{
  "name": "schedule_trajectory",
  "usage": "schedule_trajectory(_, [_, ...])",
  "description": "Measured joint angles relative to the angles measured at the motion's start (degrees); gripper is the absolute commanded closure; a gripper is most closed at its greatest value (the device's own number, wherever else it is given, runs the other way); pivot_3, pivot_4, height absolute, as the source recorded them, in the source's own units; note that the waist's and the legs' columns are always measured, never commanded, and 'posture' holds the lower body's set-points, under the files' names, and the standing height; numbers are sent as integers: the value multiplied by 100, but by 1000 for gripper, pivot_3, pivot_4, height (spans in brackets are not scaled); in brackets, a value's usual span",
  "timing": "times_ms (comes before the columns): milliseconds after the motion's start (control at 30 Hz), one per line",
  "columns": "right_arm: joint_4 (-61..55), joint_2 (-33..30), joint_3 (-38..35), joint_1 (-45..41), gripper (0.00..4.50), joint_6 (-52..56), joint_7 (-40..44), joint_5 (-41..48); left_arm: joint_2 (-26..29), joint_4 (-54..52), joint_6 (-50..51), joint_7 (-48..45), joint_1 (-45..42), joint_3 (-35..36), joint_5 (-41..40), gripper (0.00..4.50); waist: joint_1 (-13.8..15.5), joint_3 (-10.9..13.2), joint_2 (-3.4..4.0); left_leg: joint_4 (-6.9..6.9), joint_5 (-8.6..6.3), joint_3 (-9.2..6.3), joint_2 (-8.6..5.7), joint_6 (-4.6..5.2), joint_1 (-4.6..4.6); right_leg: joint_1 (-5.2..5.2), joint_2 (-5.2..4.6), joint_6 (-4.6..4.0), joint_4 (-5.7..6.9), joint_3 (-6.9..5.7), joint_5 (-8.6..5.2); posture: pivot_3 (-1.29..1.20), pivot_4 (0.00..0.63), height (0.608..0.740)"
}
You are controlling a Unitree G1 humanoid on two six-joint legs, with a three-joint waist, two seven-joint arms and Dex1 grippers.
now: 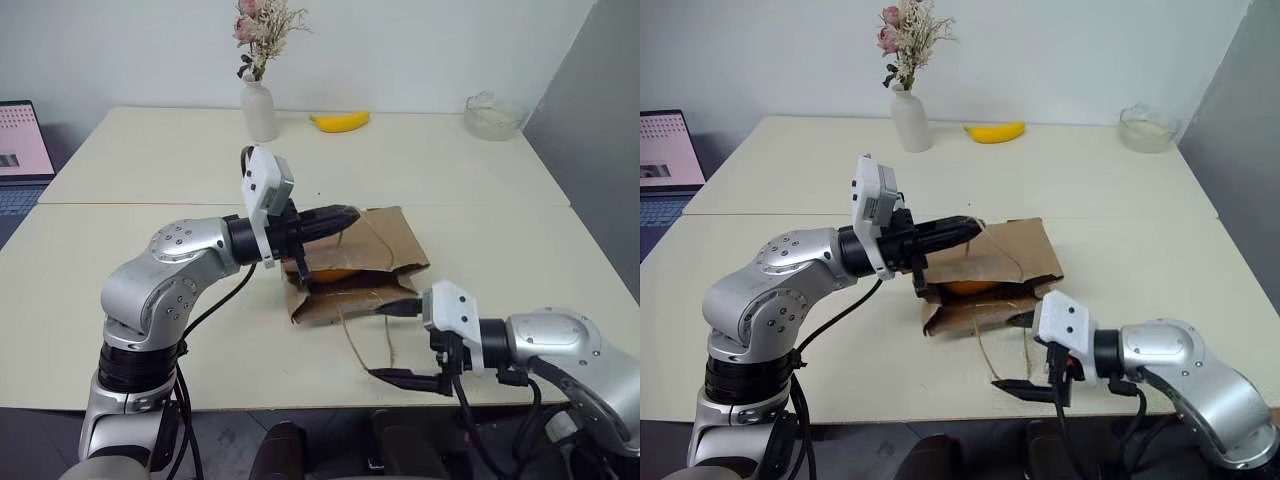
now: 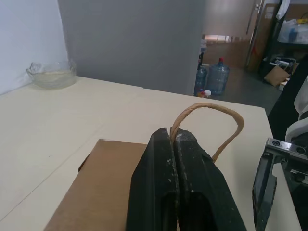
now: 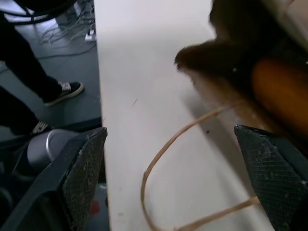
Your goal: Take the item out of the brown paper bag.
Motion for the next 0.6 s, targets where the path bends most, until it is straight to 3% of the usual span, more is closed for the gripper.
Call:
schedule_trajectory(167, [699, 1255, 316, -349, 66, 378, -1232, -79, 34, 15, -5, -6, -66, 10, -11, 4500, -9, 0, 0, -2, 0, 3, 2, 0, -1, -4, 0, 0, 3, 5, 0, 0, 150, 740])
schedule_trajectory(400, [1583, 2024, 757, -625, 66, 558, -2477, -688, 151, 23, -5, -1, -95, 28, -23, 4500, -2, 1, 2, -2, 0, 4, 0, 0, -9, -7, -2, 0, -5, 5, 0, 0, 150, 740])
schedule_trajectory(533, [1833, 2015, 1244, -756, 66, 395, -2899, -1231, 151, 58, -11, 53, -213, 45, -22, 4500, 3, 1, 2, -2, 0, 1, -2, 0, -9, -7, -2, -1, -4, 1, 0, 0, 150, 740])
schedule_trajectory(600, [1903, 1579, 1796, -879, 66, 19, -2925, -1751, 121, 222, -34, 162, -353, 70, -9, 4500, 2, 1, 2, -1, 0, 6, -6, 0, -9, -7, -1, 0, -4, 5, 0, 0, 150, 740])
